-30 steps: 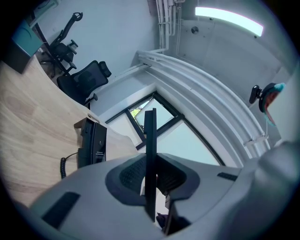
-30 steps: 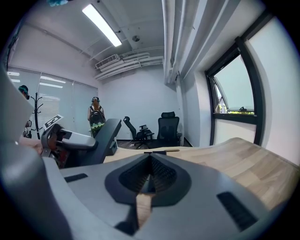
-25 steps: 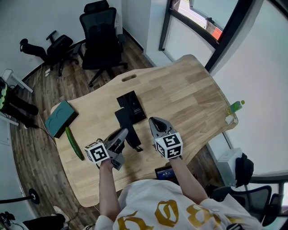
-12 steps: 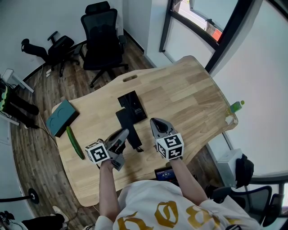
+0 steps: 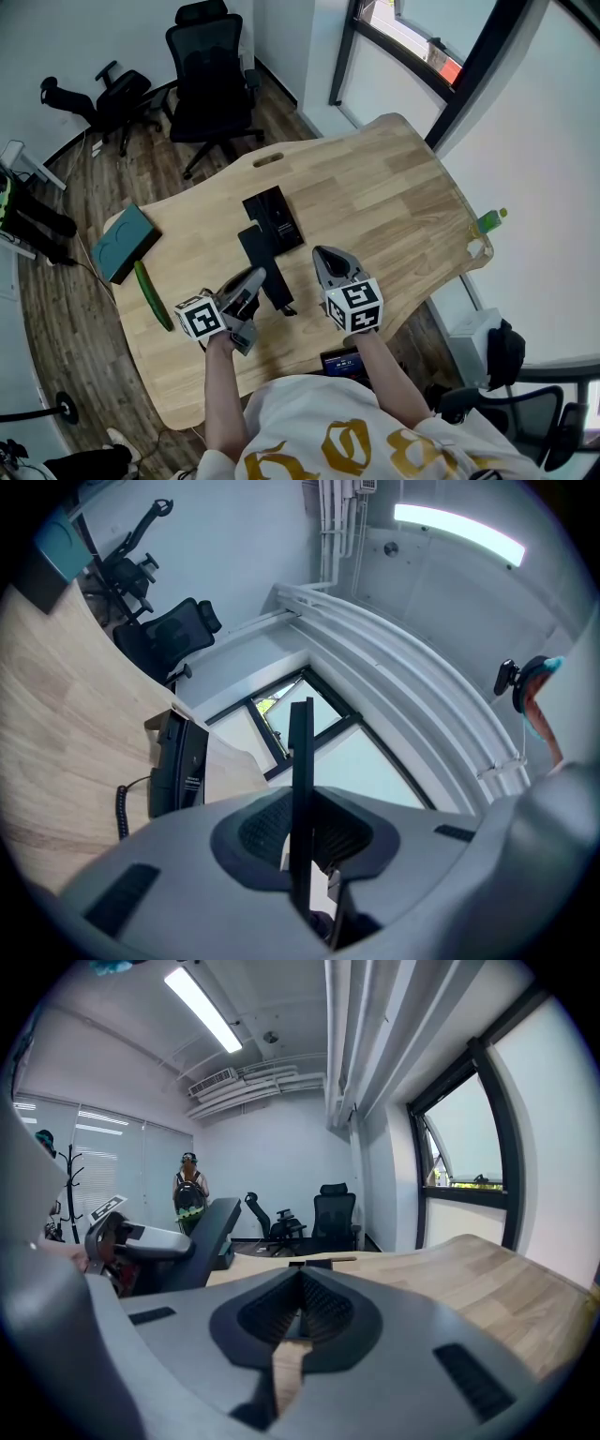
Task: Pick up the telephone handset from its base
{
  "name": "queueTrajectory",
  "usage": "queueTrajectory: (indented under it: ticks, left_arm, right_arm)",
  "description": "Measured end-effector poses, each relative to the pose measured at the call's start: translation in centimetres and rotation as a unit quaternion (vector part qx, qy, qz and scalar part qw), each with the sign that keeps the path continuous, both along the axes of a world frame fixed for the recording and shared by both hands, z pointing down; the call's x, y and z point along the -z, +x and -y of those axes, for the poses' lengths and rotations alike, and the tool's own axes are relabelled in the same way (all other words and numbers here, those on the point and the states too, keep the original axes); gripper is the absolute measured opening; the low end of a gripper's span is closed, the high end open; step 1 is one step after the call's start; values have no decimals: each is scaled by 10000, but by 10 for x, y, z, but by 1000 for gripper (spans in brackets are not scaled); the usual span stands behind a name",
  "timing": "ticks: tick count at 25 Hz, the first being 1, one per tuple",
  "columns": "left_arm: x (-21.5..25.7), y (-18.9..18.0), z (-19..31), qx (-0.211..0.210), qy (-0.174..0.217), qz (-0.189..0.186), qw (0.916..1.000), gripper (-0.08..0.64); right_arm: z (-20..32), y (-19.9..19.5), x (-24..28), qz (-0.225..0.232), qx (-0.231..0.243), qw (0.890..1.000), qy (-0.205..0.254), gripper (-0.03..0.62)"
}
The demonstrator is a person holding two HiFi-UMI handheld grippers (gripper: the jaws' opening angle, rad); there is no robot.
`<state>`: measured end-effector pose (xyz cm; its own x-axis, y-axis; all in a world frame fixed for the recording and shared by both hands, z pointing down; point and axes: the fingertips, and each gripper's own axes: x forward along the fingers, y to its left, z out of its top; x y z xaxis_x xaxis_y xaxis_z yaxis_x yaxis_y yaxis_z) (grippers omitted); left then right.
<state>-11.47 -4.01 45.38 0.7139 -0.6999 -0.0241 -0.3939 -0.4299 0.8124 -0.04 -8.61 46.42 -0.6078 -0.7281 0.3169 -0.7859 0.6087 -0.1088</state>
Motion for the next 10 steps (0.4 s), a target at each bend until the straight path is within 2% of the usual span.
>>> queueTrajectory:
  ticks: [10]
  left_arm:
    - [-6, -8, 2, 130, -90, 33, 9999, 72]
  right_arm:
    - [-1, 1, -2, -9, 12, 10000, -14, 5]
